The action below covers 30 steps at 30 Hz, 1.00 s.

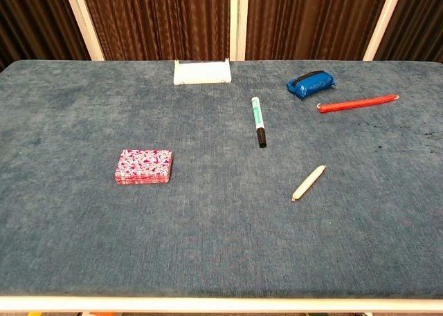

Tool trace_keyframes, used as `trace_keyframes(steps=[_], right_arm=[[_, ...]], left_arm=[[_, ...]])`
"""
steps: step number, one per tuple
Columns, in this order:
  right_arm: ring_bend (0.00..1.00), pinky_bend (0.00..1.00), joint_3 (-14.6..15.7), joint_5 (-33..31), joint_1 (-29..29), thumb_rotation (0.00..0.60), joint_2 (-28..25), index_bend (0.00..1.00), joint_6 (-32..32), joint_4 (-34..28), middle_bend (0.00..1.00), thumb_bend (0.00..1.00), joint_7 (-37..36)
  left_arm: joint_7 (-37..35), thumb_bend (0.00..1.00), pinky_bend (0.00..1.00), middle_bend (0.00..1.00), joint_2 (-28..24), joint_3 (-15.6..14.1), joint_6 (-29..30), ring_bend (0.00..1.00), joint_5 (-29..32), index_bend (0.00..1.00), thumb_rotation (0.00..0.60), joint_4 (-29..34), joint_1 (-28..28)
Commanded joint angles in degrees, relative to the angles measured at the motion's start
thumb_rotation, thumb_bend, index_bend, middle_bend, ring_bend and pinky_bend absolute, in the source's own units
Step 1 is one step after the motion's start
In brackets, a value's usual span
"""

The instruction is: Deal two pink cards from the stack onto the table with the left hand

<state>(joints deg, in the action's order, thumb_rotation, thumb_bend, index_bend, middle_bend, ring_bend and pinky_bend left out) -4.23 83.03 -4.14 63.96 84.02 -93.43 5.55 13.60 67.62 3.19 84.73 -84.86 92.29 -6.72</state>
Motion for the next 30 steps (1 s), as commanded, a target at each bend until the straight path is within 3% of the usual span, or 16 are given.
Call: trace_keyframes(steps=[1, 23, 30], right_arm=[[0.00, 0.00, -0.2, -0.4, 0.0, 0.600, -0.1, 0.00, -0.1, -0.2, 0.00, 0.29, 0.2], [0.00, 0.00, -0.6, -0.4, -0.6, 0.600, -1.1, 0.00, -0.7, -1.2, 0.00, 0.29, 1.0], [0.00, 0.00, -0.2, 4.1, -1.1, 0.600, 0.0, 0.00, 1.2, 2.1, 0.00, 0.29, -2.7]], left_arm=[[-0.5, 0.09, 0.15, 0.13, 0.1, -0.1, -0.4, 0.03, 0.1, 0.14, 0.600, -0.3, -0.1], [-2.7, 0.09, 0.15, 0.14, 3.3, -2.2, -5.0, 0.03, -0.3, 0.14, 0.600, -3.1, -1.6], [-5.0, 0.09, 0.16, 0.16, 5.1, -2.2, -5.9, 0.05, -3.6, 0.14, 0.600, -5.5, -3.9]])
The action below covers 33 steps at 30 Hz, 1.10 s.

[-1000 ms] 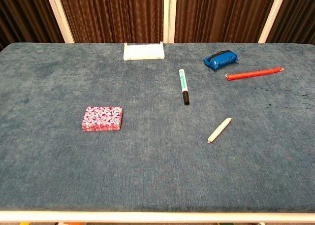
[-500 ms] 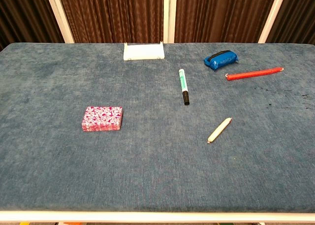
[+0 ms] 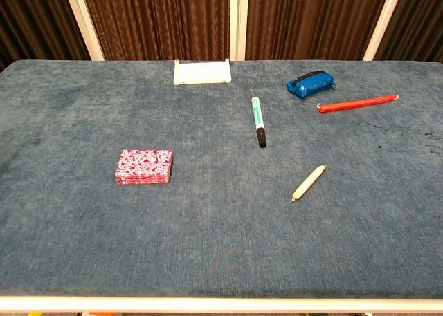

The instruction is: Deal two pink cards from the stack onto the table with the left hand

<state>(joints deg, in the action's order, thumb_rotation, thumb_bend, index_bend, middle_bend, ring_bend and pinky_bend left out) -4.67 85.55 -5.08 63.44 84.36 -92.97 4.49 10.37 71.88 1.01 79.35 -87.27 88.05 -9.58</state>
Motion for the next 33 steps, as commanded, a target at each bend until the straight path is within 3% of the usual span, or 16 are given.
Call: trace_keyframes(steps=[1, 9, 22, 33], right_arm=[[0.00, 0.00, 0.3, 1.6, -0.2, 0.600, 0.6, 0.00, 0.9, 1.9, 0.00, 0.29, -1.7], [0.00, 0.00, 0.0, -0.3, -0.1, 0.600, 0.1, 0.00, 0.2, 0.5, 0.00, 0.29, 0.1], [0.00, 0.00, 0.0, -0.8, -0.2, 0.600, 0.0, 0.00, -0.4, 0.7, 0.00, 0.29, 0.3], [0.00, 0.00, 0.4, -1.8, -0.5, 0.600, 1.5, 0.00, -2.0, 3.3, 0.00, 0.29, -1.3]], left_arm=[[-2.3, 0.08, 0.18, 0.17, 1.1, 0.0, -0.6, 0.06, -1.5, 0.15, 0.600, -1.8, -1.3], [-0.5, 0.09, 0.24, 0.21, 4.9, 0.4, -6.9, 0.14, -1.2, 0.16, 0.600, -0.8, -5.7], [2.1, 0.09, 0.24, 0.21, 13.0, 2.8, -16.0, 0.14, 1.6, 0.18, 0.600, -1.9, -13.5], [11.9, 0.09, 0.24, 0.23, 18.5, 6.0, -22.6, 0.14, 11.5, 0.19, 0.600, -2.2, -18.5]])
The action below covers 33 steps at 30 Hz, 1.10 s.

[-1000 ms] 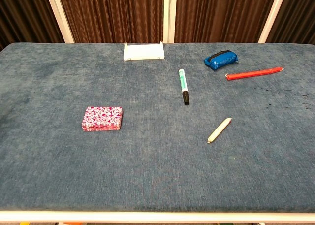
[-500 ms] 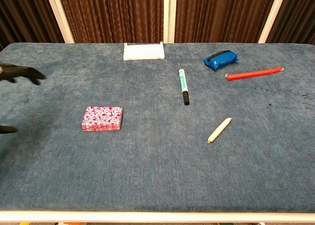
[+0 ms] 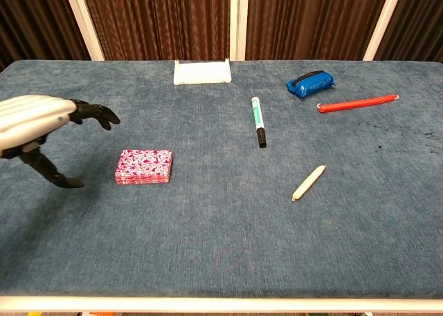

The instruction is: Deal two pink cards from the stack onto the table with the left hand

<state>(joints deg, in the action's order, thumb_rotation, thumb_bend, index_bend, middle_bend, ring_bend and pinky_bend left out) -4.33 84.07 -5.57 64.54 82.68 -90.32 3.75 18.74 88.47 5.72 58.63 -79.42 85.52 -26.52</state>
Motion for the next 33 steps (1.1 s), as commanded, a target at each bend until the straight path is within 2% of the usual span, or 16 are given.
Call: trace_keyframes(steps=[1, 6, 14, 25, 33], right_arm=[[0.00, 0.00, 0.1, -0.3, 0.0, 0.600, 0.5, 0.00, -0.4, 1.0, 0.00, 0.29, -0.9], [0.00, 0.00, 0.1, -0.1, 0.1, 0.600, 1.0, 0.00, -0.1, 2.3, 0.00, 0.29, -2.3], [0.00, 0.00, -0.2, 0.0, 0.1, 0.600, 1.0, 0.00, 0.4, 3.3, 0.00, 0.29, -3.8], [0.00, 0.00, -0.1, -0.5, 0.2, 0.600, 1.2, 0.00, 0.0, 4.3, 0.00, 0.29, -4.7], [0.00, 0.00, -0.1, -0.6, 0.1, 0.600, 1.3, 0.00, -0.4, 4.2, 0.00, 0.29, -4.4]], left_arm=[[4.5, 0.09, 0.24, 0.23, 2.4, 1.7, -2.1, 0.14, 4.9, 0.19, 0.600, 0.6, -1.9], [10.4, 0.09, 0.24, 0.23, 5.0, 3.2, -2.9, 0.14, 11.8, 0.20, 0.600, 2.1, -3.7], [14.5, 0.08, 0.24, 0.26, 9.7, 4.2, -2.1, 0.14, 19.3, 0.21, 0.600, 1.6, -5.9], [18.7, 0.08, 0.24, 0.29, 12.7, 6.0, 2.6, 0.14, 26.2, 0.24, 0.600, 2.6, -7.5], [23.1, 0.08, 0.24, 0.29, 14.4, 4.6, 6.1, 0.14, 26.8, 0.29, 0.600, 1.2, -8.7]])
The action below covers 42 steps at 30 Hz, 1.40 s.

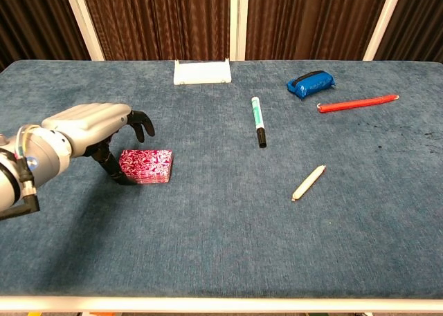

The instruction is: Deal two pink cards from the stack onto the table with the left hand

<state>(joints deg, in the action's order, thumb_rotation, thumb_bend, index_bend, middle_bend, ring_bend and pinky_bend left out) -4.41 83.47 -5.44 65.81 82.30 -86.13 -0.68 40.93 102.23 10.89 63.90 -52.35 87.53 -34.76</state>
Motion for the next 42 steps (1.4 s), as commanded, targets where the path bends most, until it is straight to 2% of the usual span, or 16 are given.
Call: trace_keyframes(steps=[1, 12, 22, 32, 42], right_arm=[[0.00, 0.00, 0.0, -0.1, 0.0, 0.600, 0.0, 0.00, 0.0, -0.1, 0.00, 0.29, 0.0], [0.00, 0.00, 0.1, -0.4, 0.1, 0.600, -0.1, 0.00, -0.5, 0.0, 0.00, 0.29, 0.0], [0.00, 0.00, 0.0, -1.0, -0.1, 0.600, -0.1, 0.00, -1.1, 0.3, 0.00, 0.29, -0.5], [0.00, 0.00, -0.2, -1.9, -0.1, 0.600, 0.0, 0.00, -1.7, 0.5, 0.00, 0.29, -0.2], [0.00, 0.00, -0.2, -2.1, -0.2, 0.600, 0.1, 0.00, -2.0, 0.5, 0.00, 0.29, 0.0]], left_arm=[[1.0, 0.08, 0.24, 0.29, 0.8, -0.6, 0.9, 0.14, 0.0, 0.30, 0.600, -0.9, -0.6], [2.6, 0.09, 0.25, 0.31, 1.8, -1.0, 1.8, 0.14, 2.2, 0.32, 0.600, -2.1, -1.3], [0.5, 0.10, 0.25, 0.35, 2.8, -0.5, 1.4, 0.14, 2.9, 0.33, 0.600, -3.3, -1.7], [-3.6, 0.19, 0.25, 0.39, 3.3, -0.2, 0.9, 0.14, 1.7, 0.36, 0.600, -4.7, -1.7], [-4.7, 0.23, 0.25, 0.42, 3.5, -0.2, 0.9, 0.15, 1.7, 0.39, 0.600, -5.1, -1.7]])
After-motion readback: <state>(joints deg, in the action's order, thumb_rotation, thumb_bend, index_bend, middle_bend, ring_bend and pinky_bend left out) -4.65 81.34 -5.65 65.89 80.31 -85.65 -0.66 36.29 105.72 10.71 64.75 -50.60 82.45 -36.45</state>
